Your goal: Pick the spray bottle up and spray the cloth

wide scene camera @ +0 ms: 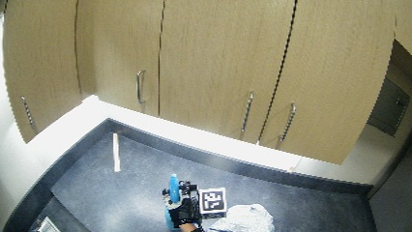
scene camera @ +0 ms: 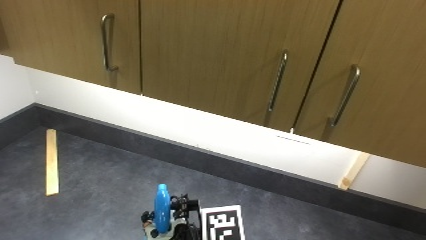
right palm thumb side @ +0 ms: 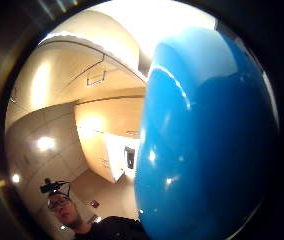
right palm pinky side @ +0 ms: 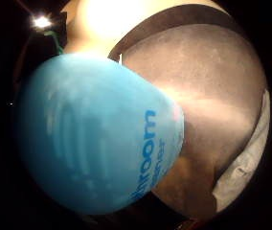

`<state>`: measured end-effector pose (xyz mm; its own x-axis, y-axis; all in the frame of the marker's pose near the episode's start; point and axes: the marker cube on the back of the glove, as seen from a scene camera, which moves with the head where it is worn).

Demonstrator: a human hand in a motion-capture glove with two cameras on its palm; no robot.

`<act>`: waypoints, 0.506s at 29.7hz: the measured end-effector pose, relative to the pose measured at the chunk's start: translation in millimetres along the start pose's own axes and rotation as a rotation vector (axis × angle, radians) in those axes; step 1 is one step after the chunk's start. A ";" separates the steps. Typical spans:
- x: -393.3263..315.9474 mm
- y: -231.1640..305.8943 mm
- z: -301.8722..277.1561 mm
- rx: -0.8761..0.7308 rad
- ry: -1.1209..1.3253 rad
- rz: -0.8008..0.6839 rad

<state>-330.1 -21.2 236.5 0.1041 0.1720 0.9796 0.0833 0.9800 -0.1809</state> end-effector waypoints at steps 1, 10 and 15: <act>3.0 -5.6 9.6 0.010 -0.028 0.000; 37.8 3.5 20.2 0.020 -0.006 0.027; 44.7 7.1 23.9 0.013 0.004 0.037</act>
<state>-348.6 -4.2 281.1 0.1109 0.2080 0.9718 0.0660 0.9741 -0.2161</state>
